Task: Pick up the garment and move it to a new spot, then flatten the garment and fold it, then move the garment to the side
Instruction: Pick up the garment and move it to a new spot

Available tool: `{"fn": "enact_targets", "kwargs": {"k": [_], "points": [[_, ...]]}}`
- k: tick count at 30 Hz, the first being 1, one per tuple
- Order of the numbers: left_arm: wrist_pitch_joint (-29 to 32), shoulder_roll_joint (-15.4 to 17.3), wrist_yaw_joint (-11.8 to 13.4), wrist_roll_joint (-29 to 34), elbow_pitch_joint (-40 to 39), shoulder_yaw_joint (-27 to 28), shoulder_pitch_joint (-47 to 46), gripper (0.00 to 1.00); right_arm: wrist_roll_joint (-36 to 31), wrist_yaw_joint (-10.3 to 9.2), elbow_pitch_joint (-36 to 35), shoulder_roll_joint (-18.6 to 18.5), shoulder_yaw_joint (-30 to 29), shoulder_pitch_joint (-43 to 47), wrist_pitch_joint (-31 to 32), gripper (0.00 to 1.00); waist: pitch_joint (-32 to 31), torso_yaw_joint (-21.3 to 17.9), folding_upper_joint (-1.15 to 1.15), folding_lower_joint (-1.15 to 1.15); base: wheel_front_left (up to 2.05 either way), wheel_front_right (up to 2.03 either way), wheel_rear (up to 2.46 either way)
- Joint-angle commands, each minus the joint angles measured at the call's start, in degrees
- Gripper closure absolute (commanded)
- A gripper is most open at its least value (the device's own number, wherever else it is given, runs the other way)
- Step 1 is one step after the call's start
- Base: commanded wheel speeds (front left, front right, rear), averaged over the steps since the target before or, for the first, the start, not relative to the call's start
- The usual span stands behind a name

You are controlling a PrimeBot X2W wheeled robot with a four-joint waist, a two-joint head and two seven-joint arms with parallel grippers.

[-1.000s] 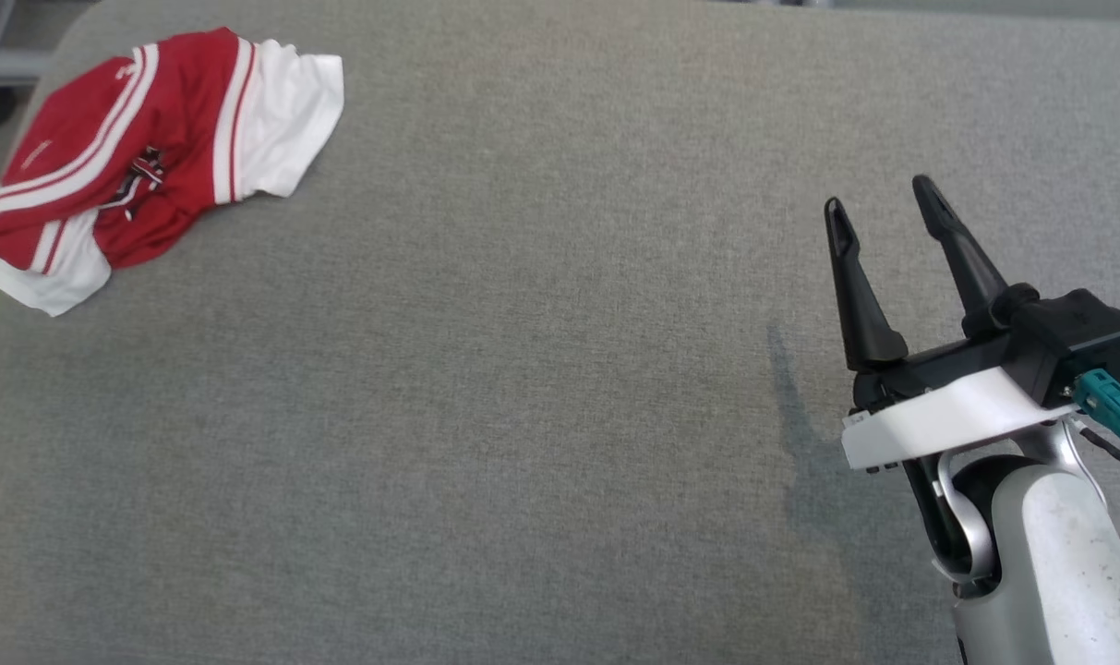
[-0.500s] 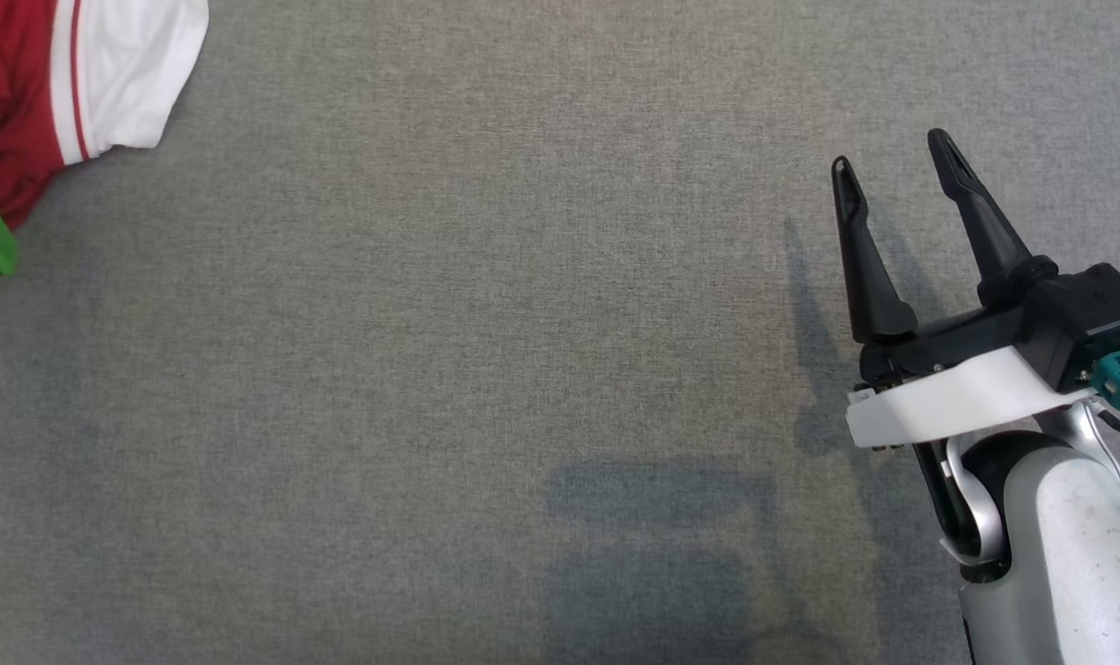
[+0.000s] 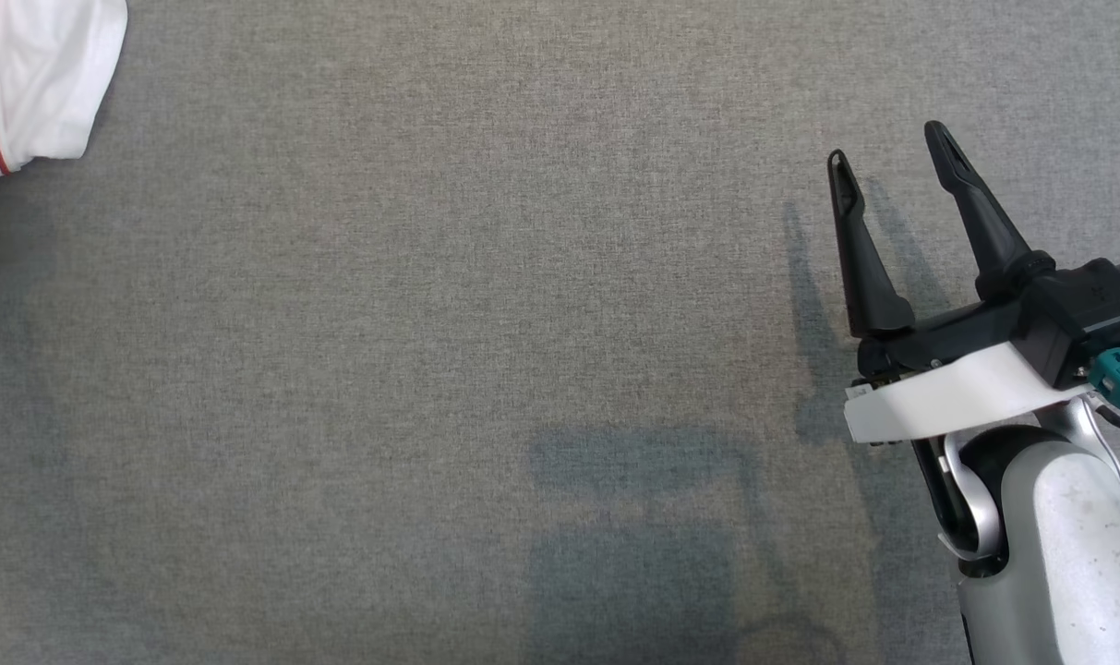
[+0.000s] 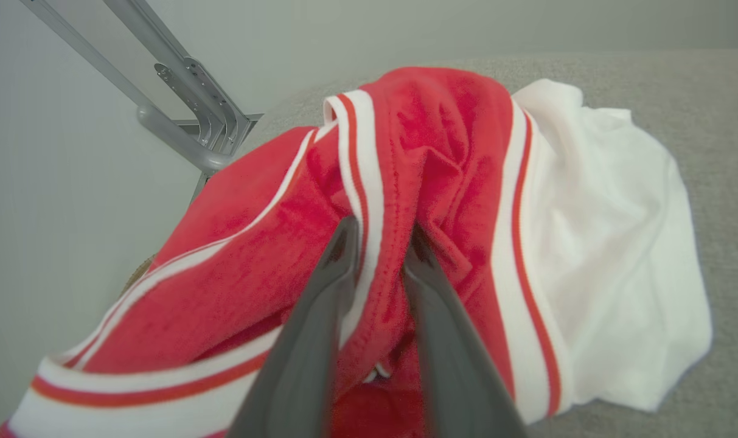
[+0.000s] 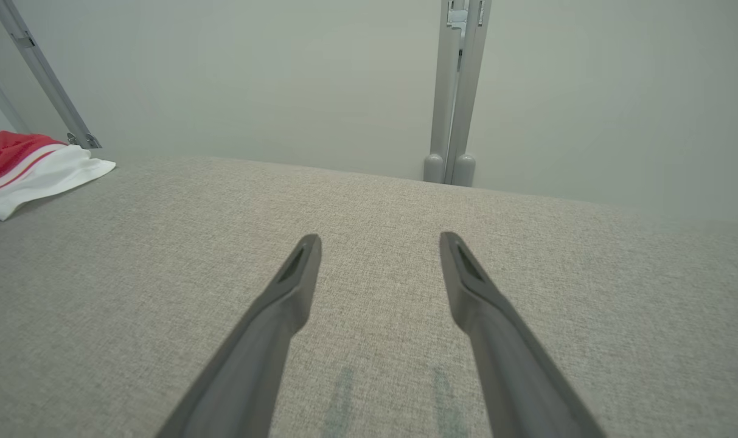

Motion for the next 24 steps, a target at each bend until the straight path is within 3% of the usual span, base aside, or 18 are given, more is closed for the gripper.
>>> {"fn": "enact_targets", "kwargs": {"k": [1,12,24], "points": [[-1.6,0.2,-0.2,0.2,0.7,0.2,-1.5,1.0,0.3,0.0,0.4,-0.2,-0.2,-0.5,-0.7,0.0,-0.7,0.0,0.24,-0.01,0.0,0.0,0.0],[-9.3,0.7,-1.9,1.9,0.5,-0.7,-4.8,1.0,2.7,0.0,4.2,-0.2,-0.5,1.0,-3.3,0.0,-8.4,0.2,0.24,-0.01,0.0,0.0,0.0],[-9.4,-1.5,-4.5,4.4,-8.3,-5.1,-6.7,1.0,5.5,0.0,8.9,-0.2,-1.8,5.1,-5.9,0.0,-20.1,0.5,0.24,-0.01,0.0,0.0,0.0]]}}
